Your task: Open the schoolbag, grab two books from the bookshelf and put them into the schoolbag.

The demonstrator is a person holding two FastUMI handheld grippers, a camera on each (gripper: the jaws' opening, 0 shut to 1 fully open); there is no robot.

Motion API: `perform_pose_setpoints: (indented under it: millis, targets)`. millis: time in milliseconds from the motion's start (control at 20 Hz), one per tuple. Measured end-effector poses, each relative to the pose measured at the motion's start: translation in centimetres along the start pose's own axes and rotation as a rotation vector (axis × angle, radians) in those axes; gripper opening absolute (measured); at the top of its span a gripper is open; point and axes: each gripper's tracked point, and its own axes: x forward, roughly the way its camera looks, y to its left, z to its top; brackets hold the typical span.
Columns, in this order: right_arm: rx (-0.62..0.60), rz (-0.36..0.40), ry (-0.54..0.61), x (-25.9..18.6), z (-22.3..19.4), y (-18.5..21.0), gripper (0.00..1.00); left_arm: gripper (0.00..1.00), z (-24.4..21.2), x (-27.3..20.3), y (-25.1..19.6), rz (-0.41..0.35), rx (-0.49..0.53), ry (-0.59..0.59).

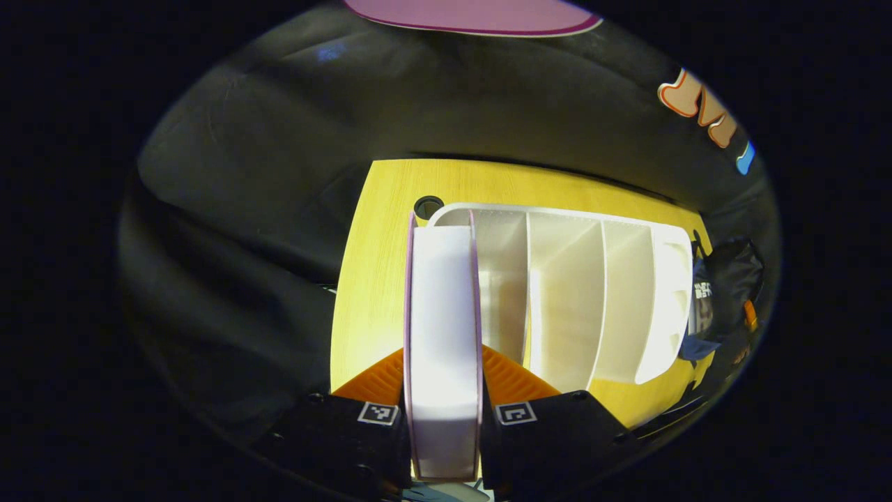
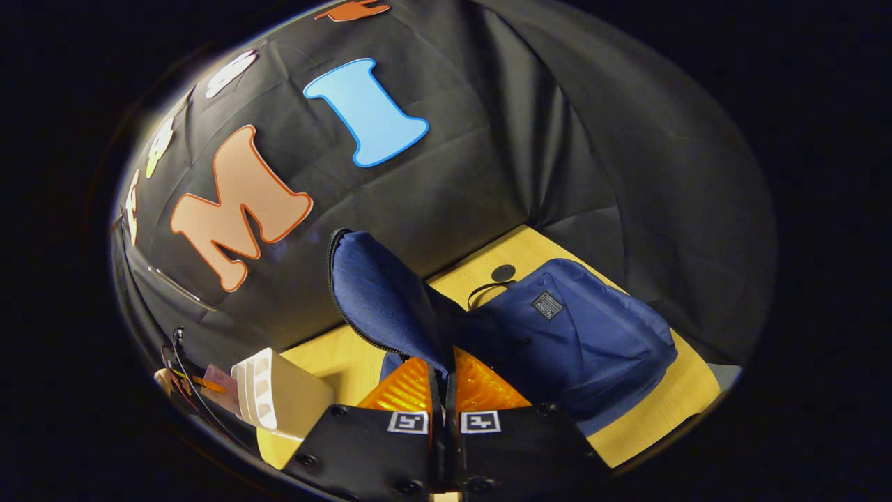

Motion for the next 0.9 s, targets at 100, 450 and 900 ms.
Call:
perform_pose_setpoints:
  millis: [100, 450, 900]
  targets:
    - [0.004, 0.001, -0.002, -0.1, 0.0, 0.0, 0.05, 0.36, 0.1, -1.2, 0.1, -0.003, 0.002, -0.014]
    - [0.006, 0.006, -0.001, 0.0, 0.1, 0.0, 0.03, 0.36, 1.5, -6.6, 0.1, -0.034, -0.02, -0.082]
    - [0.013, 0.009, -0.002, -0.2, 0.2, 0.0, 0.03, 0.35, 2.6, -12.7, 0.1, -0.172, -0.154, -0.195]
